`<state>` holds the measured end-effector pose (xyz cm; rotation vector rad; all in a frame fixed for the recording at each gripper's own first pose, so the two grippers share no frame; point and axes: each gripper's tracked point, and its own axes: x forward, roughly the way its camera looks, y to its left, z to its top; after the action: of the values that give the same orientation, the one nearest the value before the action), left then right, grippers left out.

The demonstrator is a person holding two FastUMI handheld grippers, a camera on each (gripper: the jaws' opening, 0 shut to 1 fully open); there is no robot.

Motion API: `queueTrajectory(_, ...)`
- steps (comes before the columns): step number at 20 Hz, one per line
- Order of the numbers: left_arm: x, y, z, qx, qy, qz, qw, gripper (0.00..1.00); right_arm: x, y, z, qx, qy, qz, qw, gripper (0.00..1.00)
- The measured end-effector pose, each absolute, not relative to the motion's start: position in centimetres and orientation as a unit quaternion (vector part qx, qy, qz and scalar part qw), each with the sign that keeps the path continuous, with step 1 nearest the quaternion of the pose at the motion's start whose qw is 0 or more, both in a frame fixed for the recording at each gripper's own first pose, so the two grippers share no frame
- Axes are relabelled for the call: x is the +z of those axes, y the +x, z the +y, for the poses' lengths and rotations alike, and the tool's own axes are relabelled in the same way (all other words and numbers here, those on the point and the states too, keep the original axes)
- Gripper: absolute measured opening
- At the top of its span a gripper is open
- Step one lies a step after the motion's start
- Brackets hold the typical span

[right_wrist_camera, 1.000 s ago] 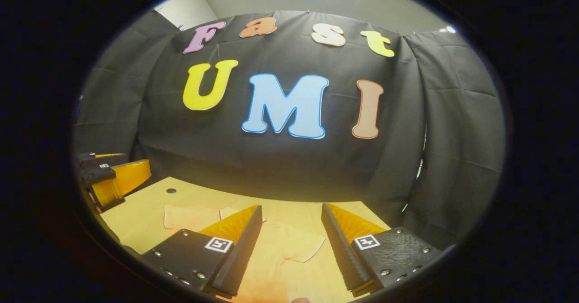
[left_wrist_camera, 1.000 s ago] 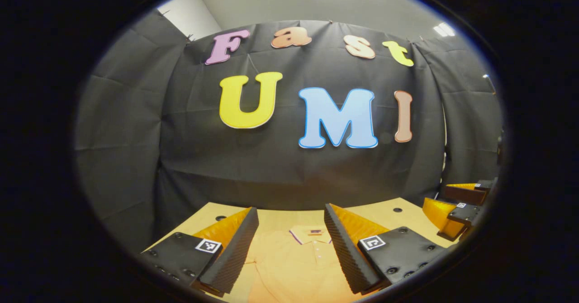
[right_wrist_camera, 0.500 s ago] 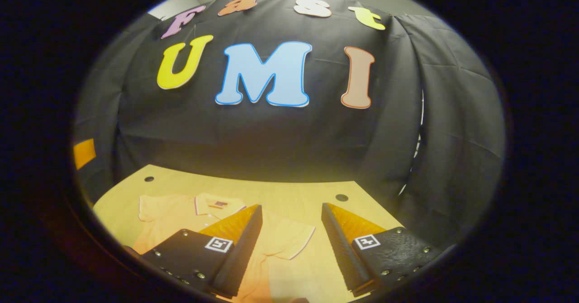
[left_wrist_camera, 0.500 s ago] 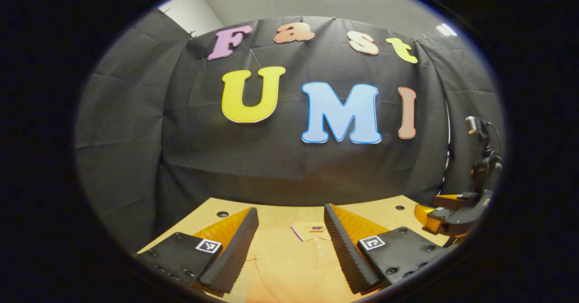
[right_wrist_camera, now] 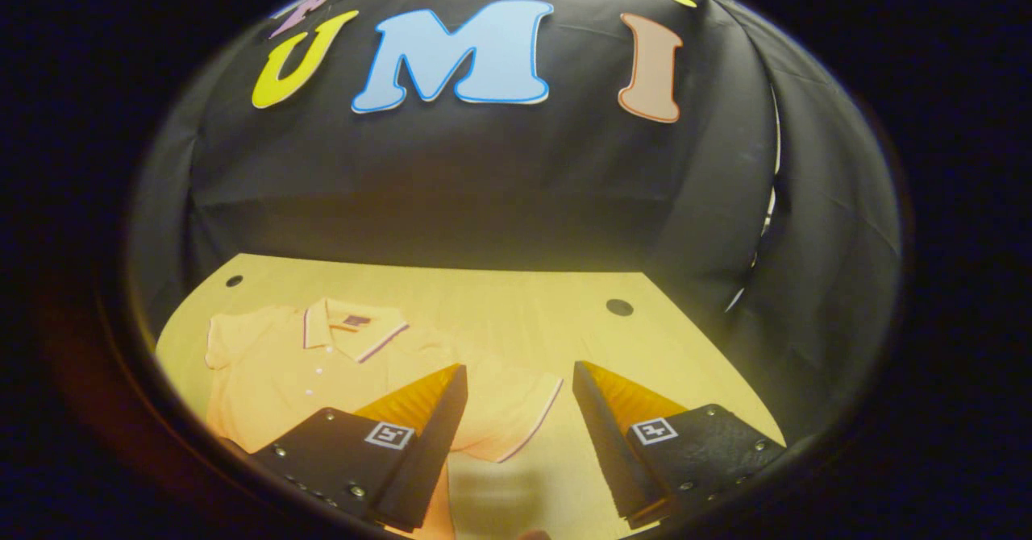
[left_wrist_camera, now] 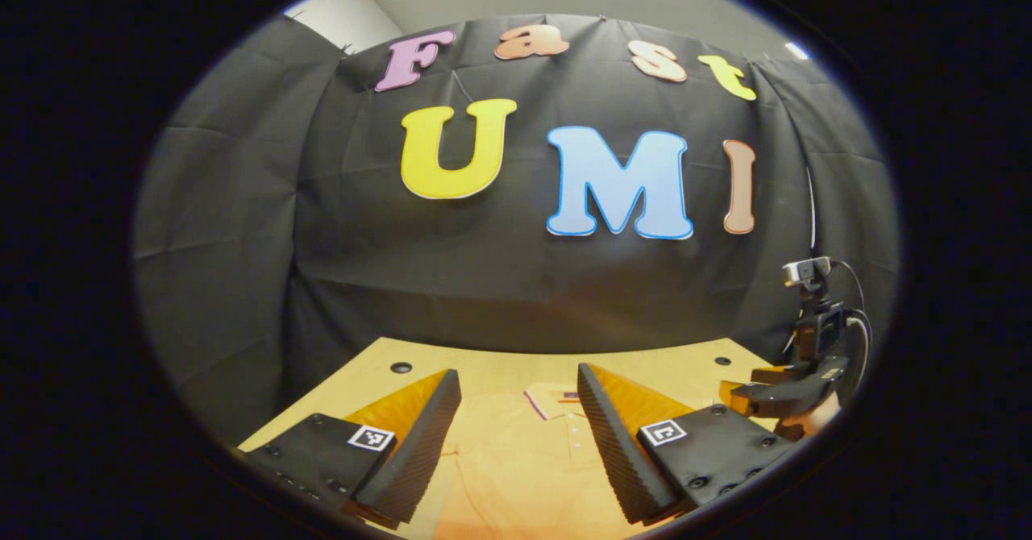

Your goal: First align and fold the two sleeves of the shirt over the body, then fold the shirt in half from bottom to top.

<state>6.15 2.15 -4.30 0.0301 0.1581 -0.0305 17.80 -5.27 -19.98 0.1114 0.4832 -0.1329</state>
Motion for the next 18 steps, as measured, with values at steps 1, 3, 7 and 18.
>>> queueTrajectory(1, -4.3, 6.2, 2.3, -0.013, 0.016, 0.079, 0.997, 0.94, -20.8, 18.3, -5.3, -0.067, 0.059, 0.247, 0.965, 0.83)
queueTrajectory(3, -4.2, 6.2, 2.7, -0.007, 0.017, 0.077, 0.997, 0.94, -22.3, 19.0, -5.6, -0.07, 0.061, 0.264, 0.96, 0.83)
queueTrajectory(7, -4.2, 5.7, 3.2, 0.002, 0.017, 0.078, 0.997, 0.95, -25.0, 20.3, -5.7, -0.071, 0.062, 0.29, 0.952, 0.83)
queueTrajectory(18, -4.8, 4.0, 4.7, 0.027, 0.022, 0.087, 0.996, 0.96, -31.6, 22.5, -6.3, -0.079, 0.075, 0.366, 0.924, 0.83)
